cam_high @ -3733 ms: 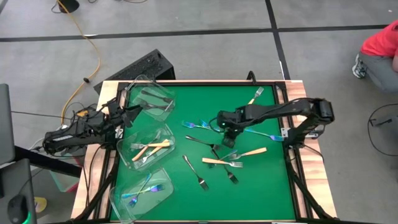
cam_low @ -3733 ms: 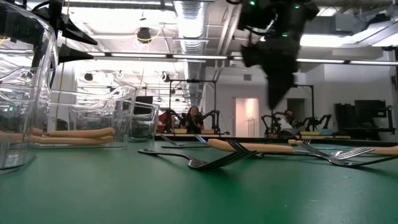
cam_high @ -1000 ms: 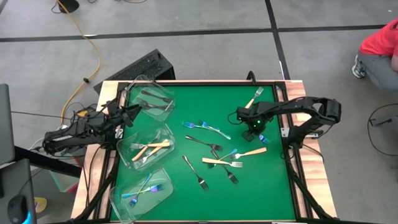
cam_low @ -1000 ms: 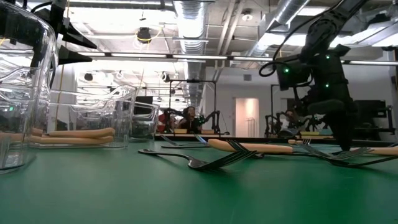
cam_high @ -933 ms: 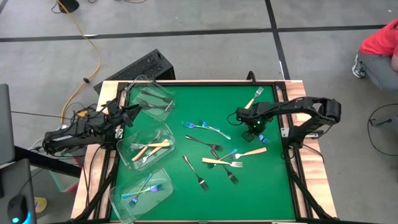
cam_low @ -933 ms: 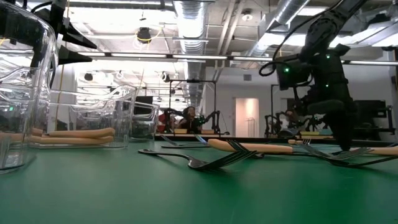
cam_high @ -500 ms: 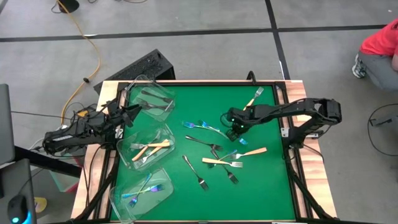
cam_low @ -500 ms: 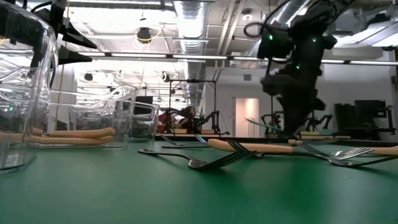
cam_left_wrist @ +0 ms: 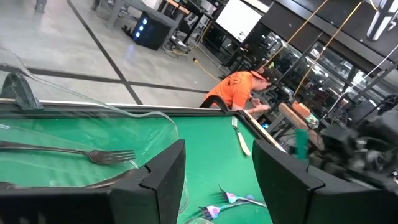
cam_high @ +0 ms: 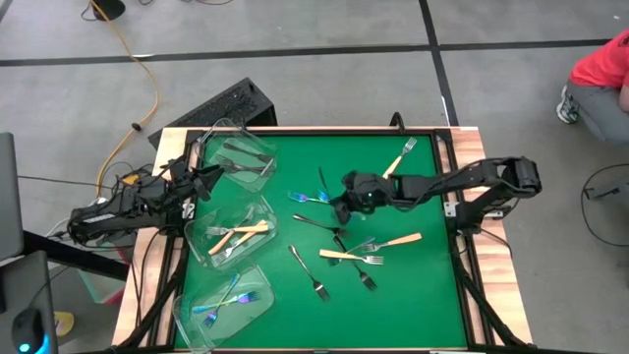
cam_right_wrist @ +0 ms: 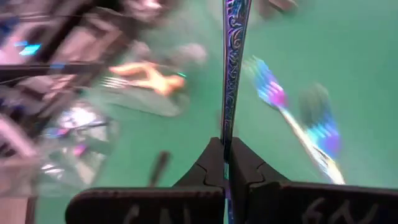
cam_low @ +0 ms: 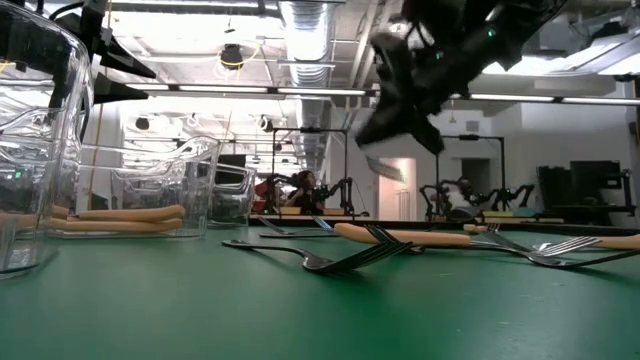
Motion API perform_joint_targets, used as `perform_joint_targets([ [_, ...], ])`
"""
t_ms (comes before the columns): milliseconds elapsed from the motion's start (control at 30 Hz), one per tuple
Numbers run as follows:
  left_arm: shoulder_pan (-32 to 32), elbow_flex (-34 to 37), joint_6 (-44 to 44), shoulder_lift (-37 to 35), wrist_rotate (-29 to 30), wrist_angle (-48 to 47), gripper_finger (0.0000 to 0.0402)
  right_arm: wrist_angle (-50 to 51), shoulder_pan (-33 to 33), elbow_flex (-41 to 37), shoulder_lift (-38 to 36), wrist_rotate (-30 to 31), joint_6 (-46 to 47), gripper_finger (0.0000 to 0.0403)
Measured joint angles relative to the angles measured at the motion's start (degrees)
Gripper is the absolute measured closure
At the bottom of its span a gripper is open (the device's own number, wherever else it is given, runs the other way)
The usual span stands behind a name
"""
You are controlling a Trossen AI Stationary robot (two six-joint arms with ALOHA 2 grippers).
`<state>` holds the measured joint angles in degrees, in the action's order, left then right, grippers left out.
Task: Sort silverware by color (type)
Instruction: Put the blue fork into the bottom transparent bin
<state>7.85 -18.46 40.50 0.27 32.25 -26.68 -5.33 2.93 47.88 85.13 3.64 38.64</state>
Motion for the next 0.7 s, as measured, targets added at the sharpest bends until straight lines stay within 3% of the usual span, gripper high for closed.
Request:
perform_joint_targets([
  [367, 0.0, 0.0, -0.4, 0.0, 0.1, 0.0, 0.023, -18.7, -5.3, 0.3, 0.5, 3.2, -12.5, 0.0391],
  [700, 0.0, 0.0, -0.4, 0.0, 0.0, 0.0, 0.023, -15.0, -8.2, 11.0, 0.5, 6.9, -19.7, 0.0391],
])
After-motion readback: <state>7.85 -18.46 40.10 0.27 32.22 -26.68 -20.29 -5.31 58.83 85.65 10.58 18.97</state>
